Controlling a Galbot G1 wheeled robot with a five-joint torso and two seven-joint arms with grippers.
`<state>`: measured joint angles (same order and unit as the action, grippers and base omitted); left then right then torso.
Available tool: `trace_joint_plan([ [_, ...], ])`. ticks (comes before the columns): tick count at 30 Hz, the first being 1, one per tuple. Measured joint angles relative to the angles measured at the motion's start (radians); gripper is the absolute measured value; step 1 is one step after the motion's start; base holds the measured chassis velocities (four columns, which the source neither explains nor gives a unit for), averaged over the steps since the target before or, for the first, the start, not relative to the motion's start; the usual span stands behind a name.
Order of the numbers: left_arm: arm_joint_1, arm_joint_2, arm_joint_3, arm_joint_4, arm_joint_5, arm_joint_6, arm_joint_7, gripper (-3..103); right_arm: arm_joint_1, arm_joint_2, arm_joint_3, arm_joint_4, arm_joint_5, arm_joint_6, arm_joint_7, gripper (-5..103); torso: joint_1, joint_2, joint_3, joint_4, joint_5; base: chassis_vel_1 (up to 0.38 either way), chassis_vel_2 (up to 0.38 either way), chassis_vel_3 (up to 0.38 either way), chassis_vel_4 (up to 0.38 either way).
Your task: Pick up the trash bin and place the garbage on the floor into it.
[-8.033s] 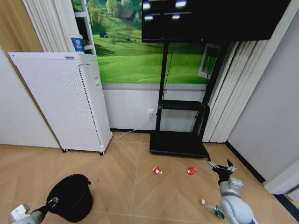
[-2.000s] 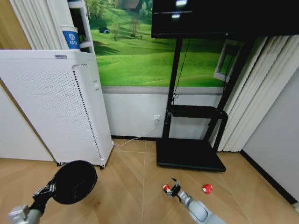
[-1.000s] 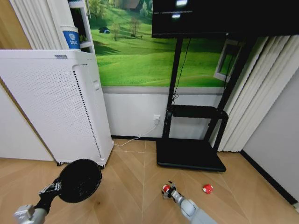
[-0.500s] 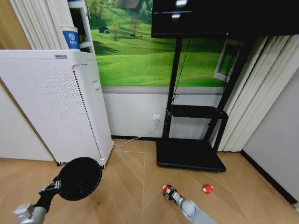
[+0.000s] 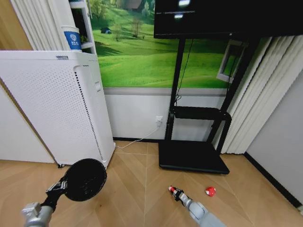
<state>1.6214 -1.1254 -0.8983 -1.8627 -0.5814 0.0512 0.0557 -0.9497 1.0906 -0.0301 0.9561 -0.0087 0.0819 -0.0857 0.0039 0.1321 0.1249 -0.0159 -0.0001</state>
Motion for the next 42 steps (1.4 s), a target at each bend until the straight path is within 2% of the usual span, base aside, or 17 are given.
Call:
trace_joint_plan([
  [2, -0.113, 0.068, 0.155, 0.081, -0.107, 0.018, -0.012, 7, -0.075, -0.072, 0.12, 0.159, 0.063, 0.007, -0.001, 27, 0.0, 0.0, 0.0, -0.0001, 0.0002, 0.0, 0.0, 0.0, 0.0],
  [6, -0.158, 0.093, 0.219, 0.124, -0.123, 0.026, -0.011, 7, -0.116, -0.097, 0.168, 0.241, 0.087, 0.016, -0.003, 26, 0.0, 0.0, 0.0, -0.0001, 0.0, 0.0, 0.0, 0.0, 0.0],
  [10, -0.229, 0.139, 0.336, 0.19, -0.134, 0.019, 0.003, 7, -0.195, -0.116, 0.259, 0.387, 0.109, 0.059, -0.014, 27, 0.0, 0.0, 0.0, 0.0, 0.0001, 0.0, 0.0, 0.0, 0.0],
  [17, -0.315, 0.179, 0.438, 0.232, -0.158, 0.001, 0.036, 7, -0.28, -0.136, 0.319, 0.552, 0.143, 0.094, -0.04, 27, 0.0, 0.0, 0.0, -0.0004, 0.0003, 0.0, 0.0, 0.0, 0.0],
  [23, -0.322, 0.198, 0.464, 0.238, -0.168, -0.012, 0.078, 7, -0.287, -0.151, 0.291, 0.705, 0.201, 0.105, -0.082, 27, 0.0, 0.0, 0.0, 0.0008, 0.0002, 0.0, 0.0, 0.0, 0.0],
  [25, -0.337, 0.229, 0.494, 0.242, -0.172, -0.018, 0.115, 7, -0.284, -0.153, 0.273, 0.769, 0.208, 0.117, -0.1, 27, 0.0, 0.0, 0.0, 0.0005, 0.0, 0.0, 0.0, 0.0, 0.0],
  [26, -0.337, 0.229, 0.494, 0.242, -0.172, -0.018, 0.115, 7, -0.284, -0.153, 0.273, 0.769, 0.208, 0.117, -0.1, 27, 0.0, 0.0, 0.0, 0.0005, 0.0, 0.0, 0.0, 0.0, 0.0],
  [28, -0.354, 0.271, 0.529, 0.245, -0.179, -0.036, 0.167, 7, -0.278, -0.156, 0.252, 0.836, 0.22, 0.119, -0.108, 27, 0.0, 0.0, 0.0, 0.0001, 0.0001, 0.0, 0.0, 0.0, 0.0],
  [31, -0.374, 0.298, 0.558, 0.25, -0.181, -0.059, 0.183, 7, -0.269, -0.158, 0.223, 0.887, 0.236, 0.11, -0.113, 26, 0.0, 0.0, 0.0, 0.0003, 0.0001, 0.0, 0.0, 0.0, 0.0],
  [35, -0.405, 0.306, 0.58, 0.265, -0.171, -0.069, 0.173, 7, -0.269, -0.163, 0.206, 0.924, 0.247, 0.108, -0.12, 27, 0.0, 0.0, 0.0, 0.0001, -0.0002, 0.0, 0.0, 0.0, 0.0],
  [37, -0.439, 0.312, 0.59, 0.28, -0.166, -0.071, 0.127, 7, -0.271, -0.171, 0.19, 0.966, 0.266, 0.107, -0.13, 27, 0.0, 0.0, 0.0, 0.0001, 0.0003, 0.0, 0.0, 0.0, 0.0],
  [42, -0.489, 0.32, 0.629, 0.319, -0.161, -0.085, 0.096, 7, -0.282, -0.179, 0.182, 1.001, 0.27, 0.109, -0.141, 27, 0.0, 0.0, 0.0, 0.0001, 0.0003, 0.0, 0.0, 0.0, 0.0],
])
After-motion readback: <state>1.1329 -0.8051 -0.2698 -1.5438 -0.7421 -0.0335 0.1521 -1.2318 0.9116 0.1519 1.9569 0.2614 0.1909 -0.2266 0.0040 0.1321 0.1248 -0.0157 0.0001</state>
